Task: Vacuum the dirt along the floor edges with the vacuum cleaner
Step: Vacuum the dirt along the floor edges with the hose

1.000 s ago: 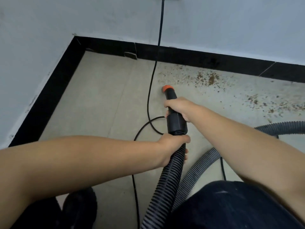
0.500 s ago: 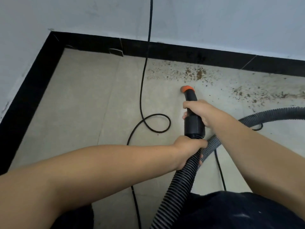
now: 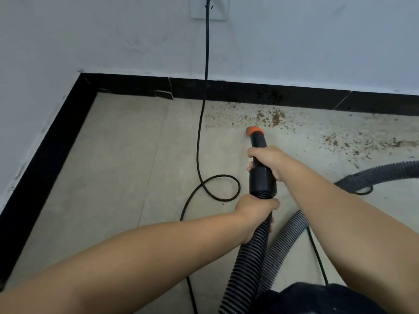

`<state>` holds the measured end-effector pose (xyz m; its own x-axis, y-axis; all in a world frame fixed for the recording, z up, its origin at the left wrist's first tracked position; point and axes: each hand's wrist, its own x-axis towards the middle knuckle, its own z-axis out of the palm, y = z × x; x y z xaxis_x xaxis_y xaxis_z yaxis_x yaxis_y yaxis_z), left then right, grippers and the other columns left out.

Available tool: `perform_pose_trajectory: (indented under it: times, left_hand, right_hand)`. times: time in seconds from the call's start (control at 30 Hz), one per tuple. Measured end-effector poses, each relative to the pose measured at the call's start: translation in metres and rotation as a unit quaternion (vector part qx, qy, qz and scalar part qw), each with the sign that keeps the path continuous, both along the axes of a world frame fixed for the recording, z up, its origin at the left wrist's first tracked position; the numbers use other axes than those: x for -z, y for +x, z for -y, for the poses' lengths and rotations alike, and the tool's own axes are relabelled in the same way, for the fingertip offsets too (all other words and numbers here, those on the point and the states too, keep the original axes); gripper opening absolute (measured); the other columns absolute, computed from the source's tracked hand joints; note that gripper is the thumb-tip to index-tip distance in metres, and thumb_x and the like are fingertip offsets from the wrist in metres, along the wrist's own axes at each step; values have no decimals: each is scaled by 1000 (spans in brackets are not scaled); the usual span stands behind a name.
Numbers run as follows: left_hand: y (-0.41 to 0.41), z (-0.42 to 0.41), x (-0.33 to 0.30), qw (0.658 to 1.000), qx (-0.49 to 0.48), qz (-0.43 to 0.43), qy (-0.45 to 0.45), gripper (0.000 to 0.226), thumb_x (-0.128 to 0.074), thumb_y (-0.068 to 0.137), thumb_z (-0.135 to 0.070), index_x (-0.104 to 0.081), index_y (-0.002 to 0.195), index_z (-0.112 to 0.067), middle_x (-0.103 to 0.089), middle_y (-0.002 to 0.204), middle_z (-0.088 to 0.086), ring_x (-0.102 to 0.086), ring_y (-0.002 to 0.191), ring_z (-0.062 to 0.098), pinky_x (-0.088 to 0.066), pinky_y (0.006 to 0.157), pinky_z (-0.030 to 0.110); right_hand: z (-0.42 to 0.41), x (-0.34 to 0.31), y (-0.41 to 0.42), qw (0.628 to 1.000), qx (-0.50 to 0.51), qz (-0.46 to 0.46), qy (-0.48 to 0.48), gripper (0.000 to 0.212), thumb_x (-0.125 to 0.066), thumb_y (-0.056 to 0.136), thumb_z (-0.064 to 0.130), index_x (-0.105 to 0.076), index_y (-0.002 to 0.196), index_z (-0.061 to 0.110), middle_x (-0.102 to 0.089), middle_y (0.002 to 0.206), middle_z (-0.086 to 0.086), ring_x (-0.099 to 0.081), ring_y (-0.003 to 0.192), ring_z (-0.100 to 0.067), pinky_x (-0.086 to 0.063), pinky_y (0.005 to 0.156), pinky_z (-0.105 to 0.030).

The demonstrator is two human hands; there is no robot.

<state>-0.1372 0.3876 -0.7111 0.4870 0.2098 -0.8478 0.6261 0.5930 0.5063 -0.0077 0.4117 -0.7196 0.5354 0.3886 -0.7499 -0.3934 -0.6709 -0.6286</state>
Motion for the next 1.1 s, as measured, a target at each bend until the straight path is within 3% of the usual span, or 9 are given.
perform_pose_trajectory:
  times: [0.23, 0.43, 0.57, 0.77, 0.9, 1.1]
  left_hand:
    - [-25, -27, 4, 997, -71, -20, 17, 14, -63, 84, -13, -52, 82, -5, -54, 62, 11, -50, 43, 21, -45, 48, 25]
    - [-29, -41, 3, 994, -99, -37, 36, 15, -63, 85, -14, -53, 90, -4, -55, 65, 11, -51, 44, 20, -47, 48, 24]
    - [-18, -38, 0, 996, -74, -36, 25, 14, -62, 86, -12, -52, 89, -4, -53, 66, 11, -50, 45, 20, -46, 47, 23]
    - [4, 0, -1, 1000, -20, -17, -9, 14, -62, 85, -12, -50, 87, -8, -53, 64, 10, -49, 41, 19, -44, 45, 22]
    - [18, 24, -3, 1000, 1, 1, -31, 12, -61, 85, -12, -50, 83, -9, -51, 62, 9, -48, 42, 19, -42, 41, 21]
    - [20, 19, -6, 1000, -23, 1, -11, 12, -62, 84, -11, -52, 84, -7, -53, 63, 10, -48, 44, 20, -44, 46, 24]
  right_hand:
    - [-51, 8, -32, 995, -99, -16, 28, 12, -57, 83, 5, -45, 87, 5, -58, 44, -7, -59, 36, -17, -50, 40, -22]
    - [-70, 8, -41, 989, -137, -21, 46, 12, -57, 85, 9, -46, 90, 7, -61, 53, -8, -61, 42, -17, -50, 49, -24]
    - [-61, 8, -29, 993, -111, -11, 48, 13, -55, 85, 7, -45, 93, 5, -60, 55, -11, -59, 43, -18, -50, 50, -24]
    - [-10, 7, 1, 998, -57, -3, 18, 10, -56, 86, 6, -46, 86, 6, -57, 58, -11, -58, 35, -16, -46, 37, -19]
    - [22, 5, 19, 1000, -22, 4, -5, 11, -58, 86, 7, -47, 87, 6, -58, 51, -9, -59, 36, -16, -47, 37, -22]
    - [13, -2, 20, 1000, -23, -4, 4, 10, -55, 87, 5, -45, 86, 6, -56, 60, -11, -57, 34, -15, -46, 35, -21]
